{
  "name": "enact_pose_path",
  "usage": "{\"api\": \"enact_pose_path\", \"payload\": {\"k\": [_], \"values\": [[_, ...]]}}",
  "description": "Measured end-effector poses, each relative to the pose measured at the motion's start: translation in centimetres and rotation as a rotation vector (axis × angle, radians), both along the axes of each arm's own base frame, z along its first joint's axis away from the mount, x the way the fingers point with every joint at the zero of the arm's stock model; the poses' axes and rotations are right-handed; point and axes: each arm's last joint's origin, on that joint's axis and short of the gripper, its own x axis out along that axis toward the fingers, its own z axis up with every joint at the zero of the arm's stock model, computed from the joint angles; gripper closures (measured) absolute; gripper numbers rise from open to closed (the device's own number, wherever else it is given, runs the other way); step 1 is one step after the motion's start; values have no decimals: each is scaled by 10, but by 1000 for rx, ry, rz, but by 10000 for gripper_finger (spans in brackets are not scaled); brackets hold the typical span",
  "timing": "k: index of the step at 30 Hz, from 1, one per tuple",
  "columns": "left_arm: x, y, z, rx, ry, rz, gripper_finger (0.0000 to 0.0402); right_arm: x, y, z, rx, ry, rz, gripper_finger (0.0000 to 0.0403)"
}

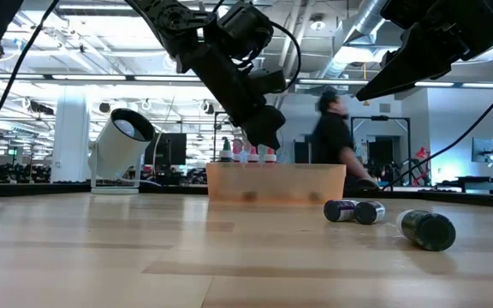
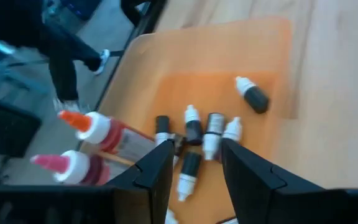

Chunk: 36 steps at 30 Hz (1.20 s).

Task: Pick & Place food coloring
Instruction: Put the dark green small food coloring bottle into the orange bin

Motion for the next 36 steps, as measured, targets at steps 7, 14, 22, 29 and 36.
{"api": "enact_pose_path", "payload": {"k": [7,14,22,29,36], "values": [[5,-24,-2,-160,1,-267,282,2,1,-3,2,15,-1,221],[3,-64,-8,-268,77,-532,307,7,3,-15,-15,68,-2,221],[-3,-107,-11,-406,125,-706,346,11,4,-23,21,102,-21,221],[-24,-154,-22,-526,317,-744,333,16,24,-20,156,7,141,221],[-54,-185,-33,-607,538,-615,327,26,52,-42,110,-12,277,221]]}}
